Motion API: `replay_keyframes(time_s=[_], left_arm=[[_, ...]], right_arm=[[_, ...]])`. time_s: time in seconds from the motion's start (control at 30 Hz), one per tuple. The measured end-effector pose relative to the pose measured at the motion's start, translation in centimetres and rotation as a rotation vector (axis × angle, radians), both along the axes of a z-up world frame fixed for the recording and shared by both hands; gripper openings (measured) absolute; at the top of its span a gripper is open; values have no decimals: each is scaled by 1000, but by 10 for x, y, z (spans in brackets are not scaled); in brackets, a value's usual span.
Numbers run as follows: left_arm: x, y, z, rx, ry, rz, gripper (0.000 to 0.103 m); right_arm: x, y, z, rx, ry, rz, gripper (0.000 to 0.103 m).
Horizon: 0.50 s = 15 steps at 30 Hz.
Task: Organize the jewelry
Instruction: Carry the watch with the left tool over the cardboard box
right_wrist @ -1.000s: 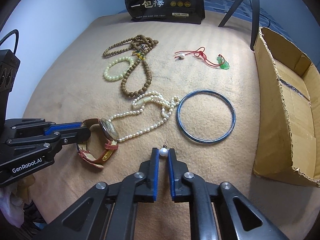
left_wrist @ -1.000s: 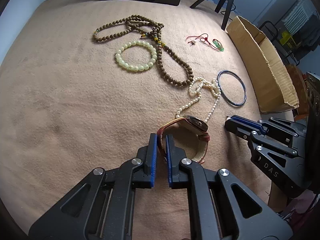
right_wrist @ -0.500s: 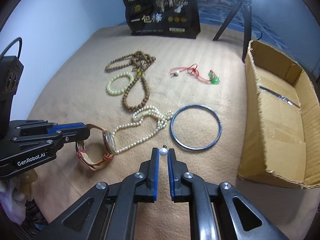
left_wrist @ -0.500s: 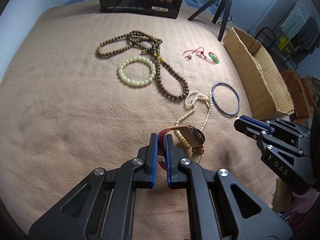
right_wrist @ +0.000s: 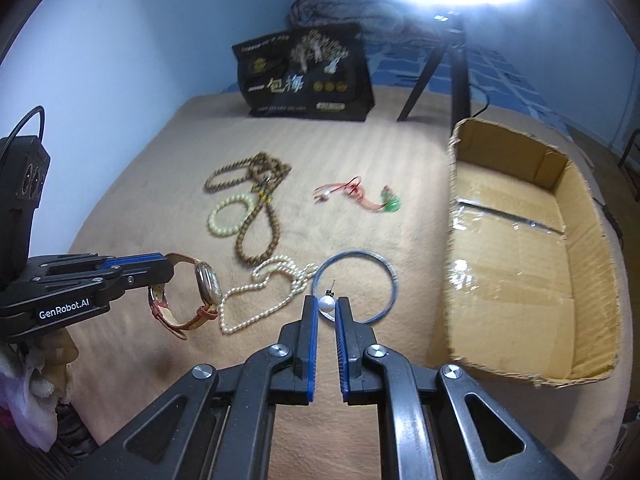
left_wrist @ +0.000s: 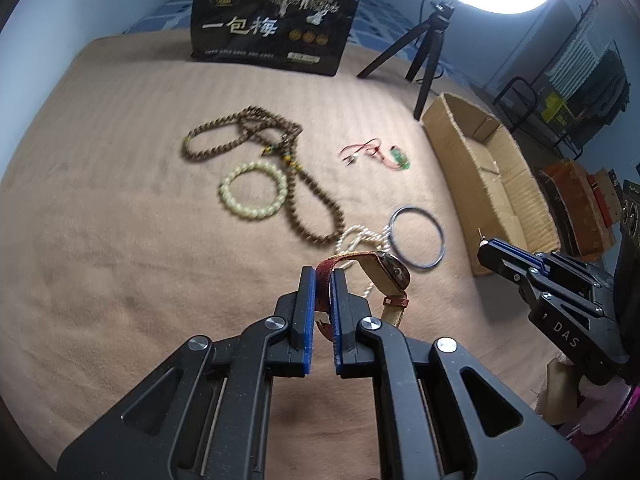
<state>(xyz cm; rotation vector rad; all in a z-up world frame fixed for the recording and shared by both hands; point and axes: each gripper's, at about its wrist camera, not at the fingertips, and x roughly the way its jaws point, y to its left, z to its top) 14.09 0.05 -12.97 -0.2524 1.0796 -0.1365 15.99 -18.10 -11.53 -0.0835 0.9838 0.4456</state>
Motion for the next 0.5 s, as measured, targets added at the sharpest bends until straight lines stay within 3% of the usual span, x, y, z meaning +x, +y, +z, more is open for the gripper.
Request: replay_keyframes(time_s=[0.5], left_arm=[[25, -70, 43, -12, -126, -112, 5]], right_arm=[[7, -69, 30, 22, -67, -138, 6]])
